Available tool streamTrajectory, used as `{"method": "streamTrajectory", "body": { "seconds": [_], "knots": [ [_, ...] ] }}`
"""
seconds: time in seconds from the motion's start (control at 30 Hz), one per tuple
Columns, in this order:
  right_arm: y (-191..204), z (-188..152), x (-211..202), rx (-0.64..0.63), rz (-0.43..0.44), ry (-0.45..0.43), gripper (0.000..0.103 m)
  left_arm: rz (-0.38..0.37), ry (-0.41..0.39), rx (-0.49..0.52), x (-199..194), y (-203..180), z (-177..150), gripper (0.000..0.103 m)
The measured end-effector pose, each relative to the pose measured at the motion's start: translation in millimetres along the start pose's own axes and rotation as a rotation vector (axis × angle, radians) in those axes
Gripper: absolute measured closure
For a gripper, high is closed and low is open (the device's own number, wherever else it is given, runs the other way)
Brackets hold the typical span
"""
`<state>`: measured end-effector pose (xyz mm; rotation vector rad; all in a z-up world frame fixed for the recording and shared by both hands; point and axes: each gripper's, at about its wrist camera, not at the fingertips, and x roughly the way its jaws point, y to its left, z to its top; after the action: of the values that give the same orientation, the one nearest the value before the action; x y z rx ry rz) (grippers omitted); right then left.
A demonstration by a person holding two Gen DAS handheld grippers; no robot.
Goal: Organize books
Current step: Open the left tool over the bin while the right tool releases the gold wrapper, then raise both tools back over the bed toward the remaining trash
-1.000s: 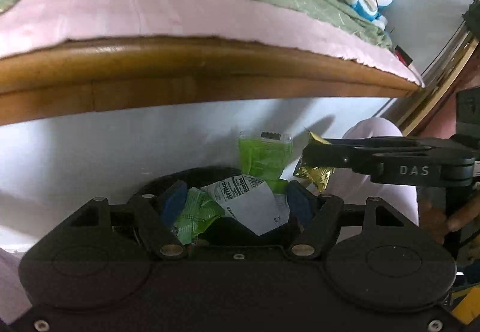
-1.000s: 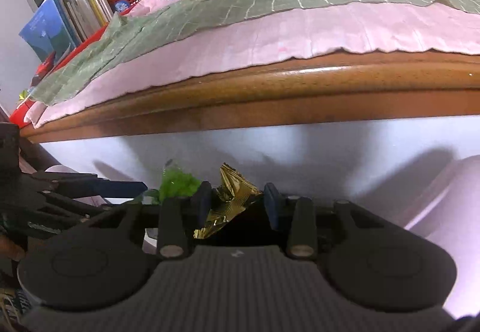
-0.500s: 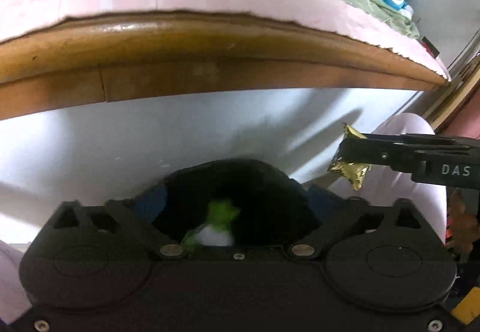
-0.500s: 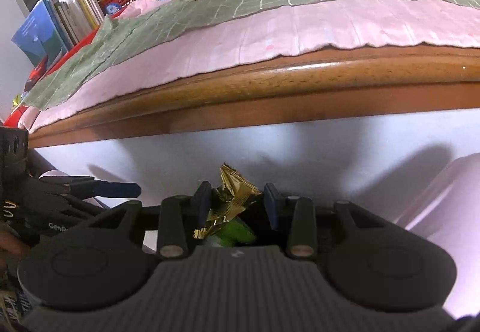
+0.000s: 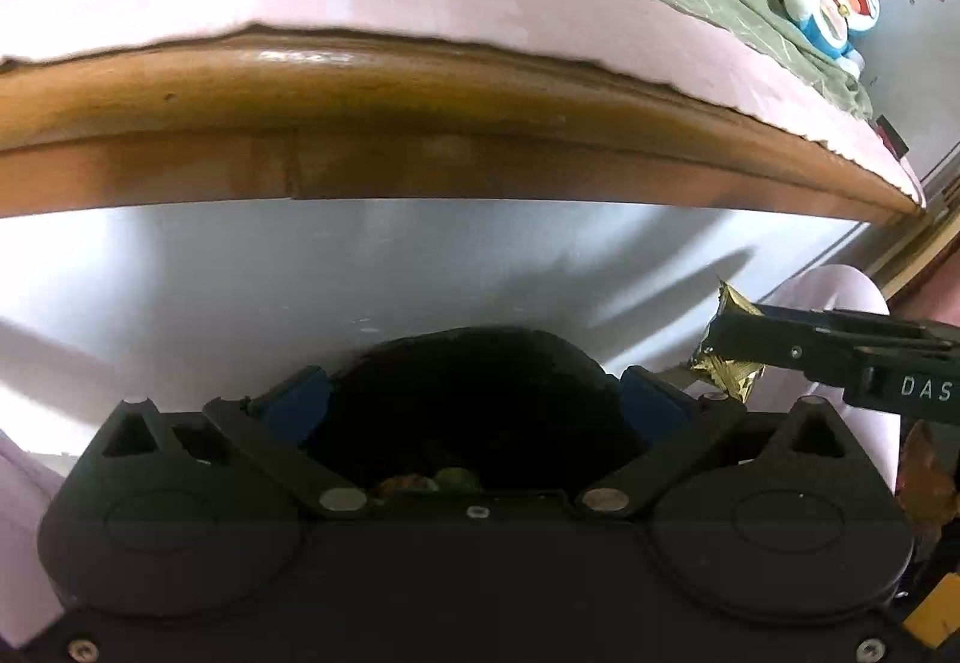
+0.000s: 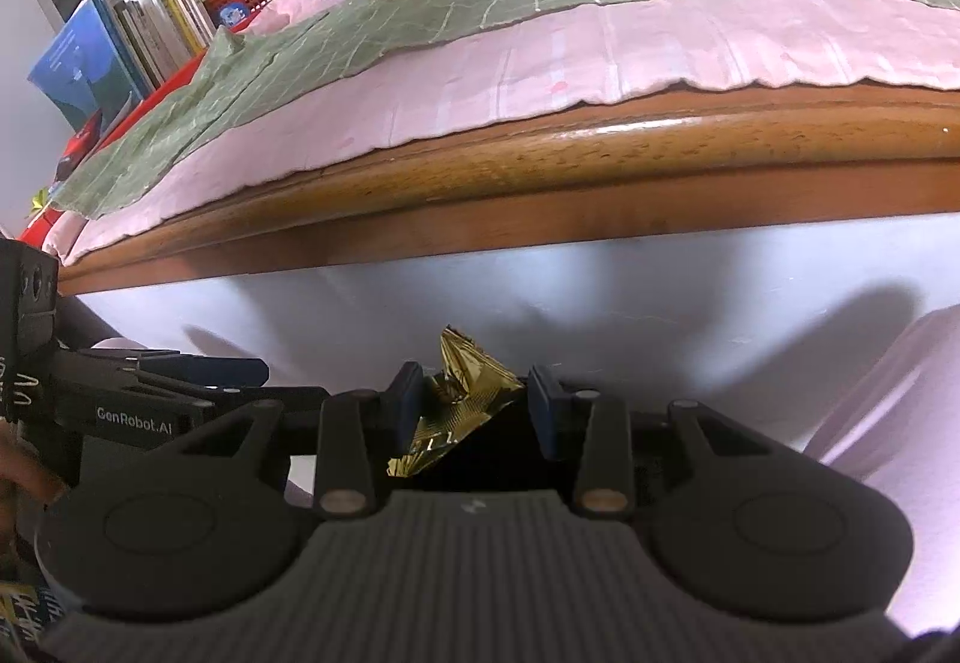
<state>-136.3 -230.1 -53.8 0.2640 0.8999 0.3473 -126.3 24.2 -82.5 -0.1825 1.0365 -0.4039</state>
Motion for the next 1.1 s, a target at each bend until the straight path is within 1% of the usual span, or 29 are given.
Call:
{"method": "streamTrajectory", "body": {
  "seconds": [0.17, 0.2, 0.23, 0.27, 0.43, 0.57, 0.63, 0.77, 0.83, 0.97, 1.03, 1.1],
  "knots": [
    [7, 2, 4, -0.03, -0.006, 0.011, 0.052, -0.004, -0.009, -0.037, -2, 6, -2, 0.0],
    [9, 2, 4, -0.037, -0.008, 0.009, 0.049, -0.003, -0.007, -0.042, -2, 7, -2, 0.0],
    [11, 2, 6, -0.045, -0.012, 0.008, 0.04, 0.0, -0.006, -0.046, -1, 8, -2, 0.0],
    [12, 3, 6, -0.051, -0.017, 0.008, 0.035, 0.004, -0.005, -0.049, -2, 9, -1, 0.0],
    [12, 3, 9, -0.042, -0.024, 0.01, 0.015, 0.021, -0.016, -0.05, -6, 13, 1, 0.0],
    [8, 2, 8, -0.024, -0.028, 0.015, 0.013, 0.004, -0.014, -0.068, -7, 17, 1, 0.0],
    [7, 2, 8, -0.014, -0.03, 0.017, 0.011, 0.009, -0.016, -0.09, -7, 19, 1, 0.0],
    [4, 0, 5, -0.007, -0.039, 0.016, 0.011, -0.006, -0.018, -0.124, -7, 22, 1, 0.0],
    [3, -1, 3, -0.001, -0.039, 0.015, 0.011, -0.008, -0.023, -0.116, -9, 21, 2, 0.0],
    [6, 0, -6, -0.01, -0.052, 0.003, 0.011, -0.018, -0.035, -0.064, -21, 14, 4, 0.0],
    [11, 2, -14, -0.039, -0.052, -0.02, 0.004, -0.025, -0.057, -0.046, -31, 11, 6, 0.0],
    [15, 4, -24, -0.072, -0.052, -0.052, 0.0, -0.025, -0.074, -0.045, -41, 11, 8, 0.0]
  ]
}}
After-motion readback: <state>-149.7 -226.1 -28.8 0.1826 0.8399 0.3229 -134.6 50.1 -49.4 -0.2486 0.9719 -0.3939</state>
